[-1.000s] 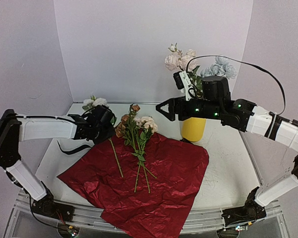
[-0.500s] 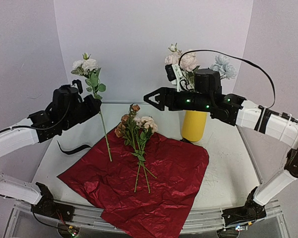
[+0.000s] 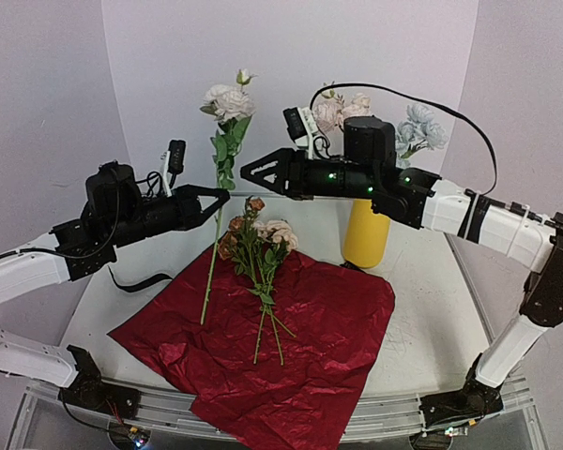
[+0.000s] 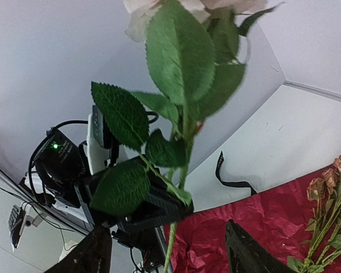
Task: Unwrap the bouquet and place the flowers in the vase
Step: Pick up the fake flower from the wrapping paper.
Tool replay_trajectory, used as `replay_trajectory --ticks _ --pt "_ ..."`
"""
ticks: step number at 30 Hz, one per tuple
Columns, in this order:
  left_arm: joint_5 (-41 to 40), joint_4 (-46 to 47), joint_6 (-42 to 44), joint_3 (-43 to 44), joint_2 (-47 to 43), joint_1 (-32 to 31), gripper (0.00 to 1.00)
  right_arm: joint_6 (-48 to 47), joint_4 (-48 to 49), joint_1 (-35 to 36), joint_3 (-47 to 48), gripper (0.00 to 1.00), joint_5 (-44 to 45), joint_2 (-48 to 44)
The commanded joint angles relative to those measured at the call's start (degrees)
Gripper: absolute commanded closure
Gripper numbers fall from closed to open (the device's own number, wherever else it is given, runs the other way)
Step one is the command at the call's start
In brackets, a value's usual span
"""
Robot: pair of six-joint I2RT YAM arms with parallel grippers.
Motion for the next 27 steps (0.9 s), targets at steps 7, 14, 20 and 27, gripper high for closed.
replay_trajectory --ticks 7,14,20,27 --pt "10.2 7.9 2.9 1.9 -0.9 -1.8 0.96 1.5 5.1 1.4 4.9 0.48 -2.2 1.5" --pt "13.5 8.7 2.6 2.6 0.4 -2.3 0.96 1.6 5.1 1.7 6.2 0.59 -3.8 2.6" --pt "16.6 8.9 3.0 4.0 2.0 -3.2 0.96 1.5 5.1 1.7 6.3 0.76 -3.4 2.5" --pt "16.3 8.9 4.2 3.2 3.1 -3.4 0.77 -0.8 5.1 1.7 4.2 1.0 0.5 -0.3"
